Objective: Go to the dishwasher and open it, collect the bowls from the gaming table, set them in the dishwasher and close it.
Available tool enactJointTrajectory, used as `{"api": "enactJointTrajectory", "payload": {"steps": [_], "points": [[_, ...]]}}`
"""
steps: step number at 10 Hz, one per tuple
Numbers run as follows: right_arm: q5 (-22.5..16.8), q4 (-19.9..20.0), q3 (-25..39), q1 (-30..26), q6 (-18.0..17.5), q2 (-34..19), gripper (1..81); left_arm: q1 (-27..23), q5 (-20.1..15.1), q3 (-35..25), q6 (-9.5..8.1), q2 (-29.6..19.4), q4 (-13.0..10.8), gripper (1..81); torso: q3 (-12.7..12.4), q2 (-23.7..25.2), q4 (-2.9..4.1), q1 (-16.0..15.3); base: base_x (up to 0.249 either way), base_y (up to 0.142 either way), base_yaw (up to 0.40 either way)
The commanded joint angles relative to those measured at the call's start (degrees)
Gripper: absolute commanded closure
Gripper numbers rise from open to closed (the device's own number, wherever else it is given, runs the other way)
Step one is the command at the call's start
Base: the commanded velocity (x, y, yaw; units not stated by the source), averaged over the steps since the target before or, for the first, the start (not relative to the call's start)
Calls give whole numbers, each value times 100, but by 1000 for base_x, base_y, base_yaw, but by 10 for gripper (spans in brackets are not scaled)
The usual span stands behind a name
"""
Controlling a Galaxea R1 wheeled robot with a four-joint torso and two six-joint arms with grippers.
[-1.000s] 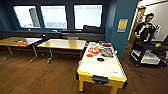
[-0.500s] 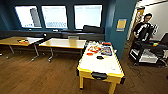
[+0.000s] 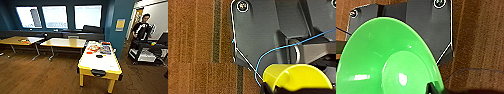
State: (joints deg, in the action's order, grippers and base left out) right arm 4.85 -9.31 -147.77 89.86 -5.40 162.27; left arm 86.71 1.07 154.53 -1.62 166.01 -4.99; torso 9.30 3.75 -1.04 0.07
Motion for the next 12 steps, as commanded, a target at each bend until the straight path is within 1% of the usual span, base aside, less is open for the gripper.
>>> {"api": "enactJointTrajectory", "payload": {"steps": [1, 2, 6, 9, 12], "points": [[-318, -88, -31, -200, 21, -78, 811, -194, -345, 25, 22, -85, -64, 811, 0, 0, 0, -7, -114, 0, 0], [-318, -88, -31, -191, 21, -78, 811, -202, -345, 25, 22, -85, -64, 811, 0, 0, 0, -7, -90, 0, 0], [-309, -88, -40, -191, 21, -69, 811, -194, -274, 25, 22, -68, -81, 811, -2, 2, 0, -7, 0, 0, 0], [-318, -88, -40, -191, 21, -69, 811, -194, -257, 25, 13, -50, -28, 811, -2, 2, 0, -8, 0, 0, 0], [-318, -97, -49, -191, 21, -43, 811, -194, -265, 25, 13, -33, -55, 811, -2, 2, 0, -8, 0, 0, 0]]}}
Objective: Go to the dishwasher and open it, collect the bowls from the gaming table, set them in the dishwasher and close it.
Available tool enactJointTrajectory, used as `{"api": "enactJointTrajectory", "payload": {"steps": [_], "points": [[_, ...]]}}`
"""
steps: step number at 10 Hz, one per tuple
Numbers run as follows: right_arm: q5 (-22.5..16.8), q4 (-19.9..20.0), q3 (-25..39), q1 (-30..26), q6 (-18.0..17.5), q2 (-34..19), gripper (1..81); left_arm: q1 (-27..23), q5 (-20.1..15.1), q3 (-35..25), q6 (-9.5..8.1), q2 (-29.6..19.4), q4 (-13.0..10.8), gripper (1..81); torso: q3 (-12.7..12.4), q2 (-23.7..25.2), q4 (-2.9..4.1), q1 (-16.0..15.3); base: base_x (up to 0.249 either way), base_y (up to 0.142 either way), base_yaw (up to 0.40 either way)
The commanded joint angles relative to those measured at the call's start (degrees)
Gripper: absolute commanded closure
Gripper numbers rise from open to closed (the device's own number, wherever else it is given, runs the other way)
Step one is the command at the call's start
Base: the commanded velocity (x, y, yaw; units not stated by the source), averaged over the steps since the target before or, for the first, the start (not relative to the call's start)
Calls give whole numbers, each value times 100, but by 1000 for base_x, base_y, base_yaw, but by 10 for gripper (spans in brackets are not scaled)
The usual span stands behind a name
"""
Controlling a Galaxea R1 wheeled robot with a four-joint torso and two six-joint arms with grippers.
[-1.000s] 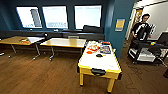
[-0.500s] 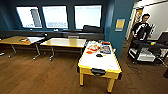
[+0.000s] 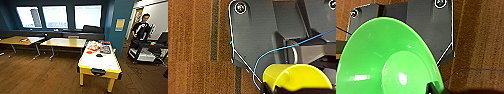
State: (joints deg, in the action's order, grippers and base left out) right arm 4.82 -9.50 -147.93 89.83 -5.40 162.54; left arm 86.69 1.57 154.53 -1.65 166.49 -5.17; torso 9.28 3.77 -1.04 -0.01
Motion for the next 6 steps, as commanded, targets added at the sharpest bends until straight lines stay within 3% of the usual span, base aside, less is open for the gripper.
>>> {"api": "enactJointTrajectory", "payload": {"steps": [1, 6], "points": [[-315, -87, -42, -180, 21, -61, 811, -191, -315, 25, 15, -80, -37, 811, 0, 0, 0, 0, 0, 0, 0], [-306, -105, -68, -180, 21, -43, 811, -200, -316, 25, 15, -80, -19, 811, 0, 0, 0, 0, 0, 0, -27]]}}
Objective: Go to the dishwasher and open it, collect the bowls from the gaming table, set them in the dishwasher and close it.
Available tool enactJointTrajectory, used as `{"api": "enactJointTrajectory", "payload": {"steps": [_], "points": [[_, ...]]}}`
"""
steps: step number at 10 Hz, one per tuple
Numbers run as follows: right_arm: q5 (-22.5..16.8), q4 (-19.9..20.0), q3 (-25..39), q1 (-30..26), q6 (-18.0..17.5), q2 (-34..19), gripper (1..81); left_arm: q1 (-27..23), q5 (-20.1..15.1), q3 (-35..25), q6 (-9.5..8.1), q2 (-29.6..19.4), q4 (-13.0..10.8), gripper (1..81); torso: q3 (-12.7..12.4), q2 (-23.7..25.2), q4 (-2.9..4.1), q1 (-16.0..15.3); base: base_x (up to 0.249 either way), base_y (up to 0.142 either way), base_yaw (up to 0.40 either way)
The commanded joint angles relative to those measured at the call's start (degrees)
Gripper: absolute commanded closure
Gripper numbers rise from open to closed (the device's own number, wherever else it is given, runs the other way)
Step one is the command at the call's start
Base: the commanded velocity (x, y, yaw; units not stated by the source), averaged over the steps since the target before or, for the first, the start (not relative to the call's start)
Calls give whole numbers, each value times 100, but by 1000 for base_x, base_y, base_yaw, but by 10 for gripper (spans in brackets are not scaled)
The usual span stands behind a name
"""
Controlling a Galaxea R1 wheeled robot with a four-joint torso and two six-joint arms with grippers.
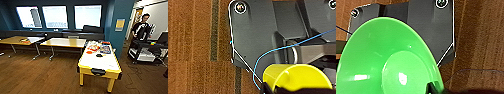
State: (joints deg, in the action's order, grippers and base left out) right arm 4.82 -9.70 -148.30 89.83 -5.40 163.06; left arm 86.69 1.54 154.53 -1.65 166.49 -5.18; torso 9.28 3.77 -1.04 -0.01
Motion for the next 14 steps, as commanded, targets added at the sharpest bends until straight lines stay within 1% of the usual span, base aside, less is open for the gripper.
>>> {"api": "enactJointTrajectory", "payload": {"steps": [1, 3, 14], "points": [[-306, -84, -23, -180, 21, -96, 811, -200, -321, 25, 15, -62, -27, 811, 0, 0, 0, 0, 0, 0, -230], [-297, -84, -31, -180, 21, -96, 811, -200, -321, 25, 15, -62, -36, 811, 0, 0, 0, 0, 0, 0, -304], [-279, -137, -75, -180, 21, -17, 811, -218, -321, 86, 15, 8, -62, 811, 0, 0, 0, -5, 0, 0, -389]]}}
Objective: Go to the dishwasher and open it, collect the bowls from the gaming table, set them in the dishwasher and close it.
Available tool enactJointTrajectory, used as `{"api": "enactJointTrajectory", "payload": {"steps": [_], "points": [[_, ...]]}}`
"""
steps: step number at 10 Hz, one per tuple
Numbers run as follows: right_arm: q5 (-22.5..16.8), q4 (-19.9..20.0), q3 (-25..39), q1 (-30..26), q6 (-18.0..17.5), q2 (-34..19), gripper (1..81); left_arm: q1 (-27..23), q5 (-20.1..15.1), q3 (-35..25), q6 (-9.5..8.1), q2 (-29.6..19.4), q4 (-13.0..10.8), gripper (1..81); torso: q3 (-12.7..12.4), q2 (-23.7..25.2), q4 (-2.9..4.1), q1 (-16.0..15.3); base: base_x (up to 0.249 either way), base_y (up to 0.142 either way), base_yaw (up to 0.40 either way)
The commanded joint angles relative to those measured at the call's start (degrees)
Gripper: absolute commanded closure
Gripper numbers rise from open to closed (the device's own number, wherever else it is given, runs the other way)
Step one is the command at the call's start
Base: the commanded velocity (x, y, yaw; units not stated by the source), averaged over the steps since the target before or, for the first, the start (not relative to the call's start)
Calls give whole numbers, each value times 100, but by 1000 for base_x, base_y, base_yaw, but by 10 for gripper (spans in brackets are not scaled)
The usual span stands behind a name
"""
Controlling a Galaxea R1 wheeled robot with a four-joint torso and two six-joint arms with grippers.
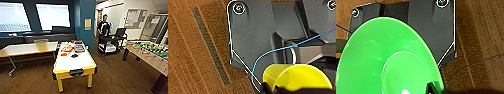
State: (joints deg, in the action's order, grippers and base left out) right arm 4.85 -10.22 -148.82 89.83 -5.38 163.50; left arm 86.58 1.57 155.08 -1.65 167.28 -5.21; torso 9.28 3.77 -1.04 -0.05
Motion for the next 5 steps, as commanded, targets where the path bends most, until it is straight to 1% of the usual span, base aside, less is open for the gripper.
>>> {"api": "enactJointTrajectory", "payload": {"steps": [1, 5], "points": [[-274, -86, -23, -180, 19, -61, 811, -215, -324, 49, 15, -54, -60, 811, 0, 0, 0, 0, 0, 0, -391], [-274, -86, -23, -145, 19, -61, 811, -215, -324, 49, 24, -28, -60, 811, 0, 0, 0, 2, 0, 0, -392]]}}
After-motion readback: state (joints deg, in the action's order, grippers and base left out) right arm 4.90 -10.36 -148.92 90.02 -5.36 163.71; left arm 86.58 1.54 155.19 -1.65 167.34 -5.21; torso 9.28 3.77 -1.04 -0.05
